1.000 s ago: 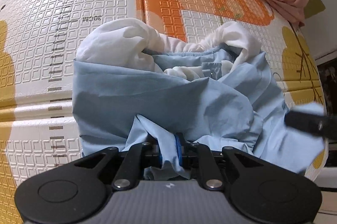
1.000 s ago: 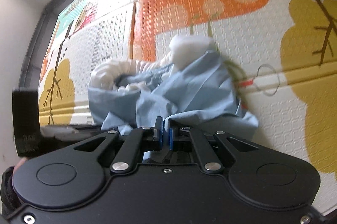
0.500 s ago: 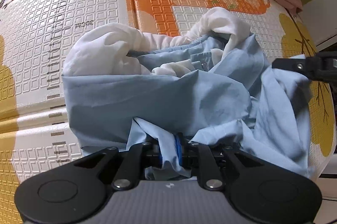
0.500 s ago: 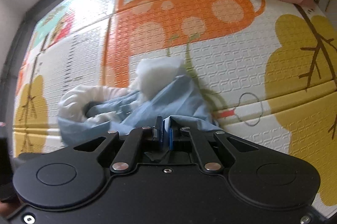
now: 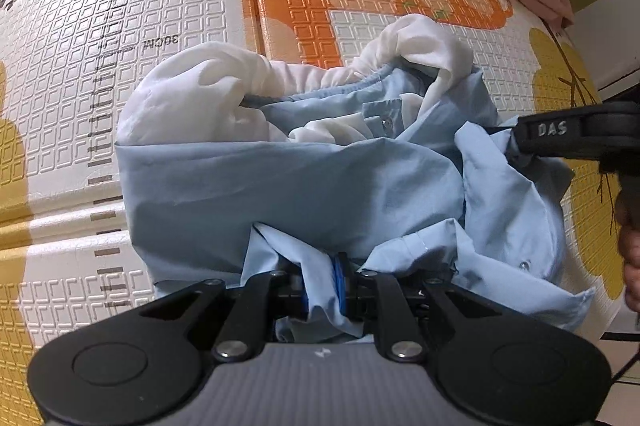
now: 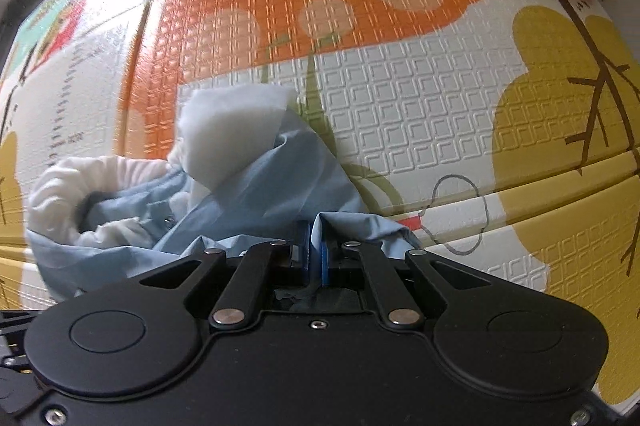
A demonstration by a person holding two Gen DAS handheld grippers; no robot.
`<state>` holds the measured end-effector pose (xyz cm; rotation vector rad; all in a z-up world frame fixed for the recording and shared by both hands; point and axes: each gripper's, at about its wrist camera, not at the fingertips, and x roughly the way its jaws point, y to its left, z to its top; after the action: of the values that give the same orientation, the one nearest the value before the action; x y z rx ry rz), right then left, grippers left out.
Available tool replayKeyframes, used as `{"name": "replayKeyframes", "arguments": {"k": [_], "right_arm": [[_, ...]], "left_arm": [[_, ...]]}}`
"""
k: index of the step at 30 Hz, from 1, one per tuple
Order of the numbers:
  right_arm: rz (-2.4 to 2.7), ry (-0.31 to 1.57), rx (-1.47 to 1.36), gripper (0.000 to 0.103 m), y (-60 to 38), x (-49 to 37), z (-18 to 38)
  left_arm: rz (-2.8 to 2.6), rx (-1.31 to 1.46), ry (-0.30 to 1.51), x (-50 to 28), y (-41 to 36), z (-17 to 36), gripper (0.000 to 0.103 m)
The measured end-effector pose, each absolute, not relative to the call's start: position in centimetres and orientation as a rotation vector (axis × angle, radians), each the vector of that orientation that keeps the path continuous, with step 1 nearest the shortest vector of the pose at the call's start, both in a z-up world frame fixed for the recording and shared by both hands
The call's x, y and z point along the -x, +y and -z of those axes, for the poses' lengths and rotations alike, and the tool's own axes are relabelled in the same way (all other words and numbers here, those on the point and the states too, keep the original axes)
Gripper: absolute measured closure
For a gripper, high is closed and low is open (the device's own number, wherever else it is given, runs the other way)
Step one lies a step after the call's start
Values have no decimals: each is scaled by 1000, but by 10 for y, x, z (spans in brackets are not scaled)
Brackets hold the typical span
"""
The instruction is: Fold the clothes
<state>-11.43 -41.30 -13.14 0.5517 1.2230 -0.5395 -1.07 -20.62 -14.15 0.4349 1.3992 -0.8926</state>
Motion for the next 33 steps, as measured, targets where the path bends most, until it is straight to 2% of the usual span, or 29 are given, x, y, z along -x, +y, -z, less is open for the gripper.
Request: {"name": "replayKeyframes", "arguments": {"k": [8, 20, 33], "right_arm": [[530, 1256, -519, 101, -412, 111, 142], [497, 1277, -456, 101, -408, 108, 144], [469, 1285, -455, 102, -411, 111, 145]], "left_arm": [[858, -416, 1385, 14, -199, 132, 87], [783, -286, 1332, 0, -178, 92, 87], [467, 128, 1498, -86, -129, 138, 87]]}}
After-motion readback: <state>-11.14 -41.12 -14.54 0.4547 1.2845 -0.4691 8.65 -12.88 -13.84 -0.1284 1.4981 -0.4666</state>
